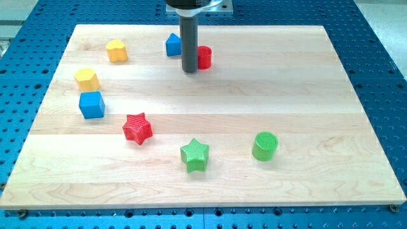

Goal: Nudge the red circle

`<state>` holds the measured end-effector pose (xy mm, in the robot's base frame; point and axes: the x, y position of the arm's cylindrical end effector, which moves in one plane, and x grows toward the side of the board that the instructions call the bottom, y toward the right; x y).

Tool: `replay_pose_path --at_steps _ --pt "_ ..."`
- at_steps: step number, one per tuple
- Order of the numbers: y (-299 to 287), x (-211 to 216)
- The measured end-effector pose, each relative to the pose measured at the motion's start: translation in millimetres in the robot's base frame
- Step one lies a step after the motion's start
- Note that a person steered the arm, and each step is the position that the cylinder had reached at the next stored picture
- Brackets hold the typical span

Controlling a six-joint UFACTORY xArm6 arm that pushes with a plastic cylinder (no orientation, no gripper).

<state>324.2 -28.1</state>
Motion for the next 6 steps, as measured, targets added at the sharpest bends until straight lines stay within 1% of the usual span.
replay_pose_path --at_steps 2,3,4,5,6 --pt "114 -9" --pt "51 -15" --pt "49 -33" --pt "85 -33" --pt "55 -19"
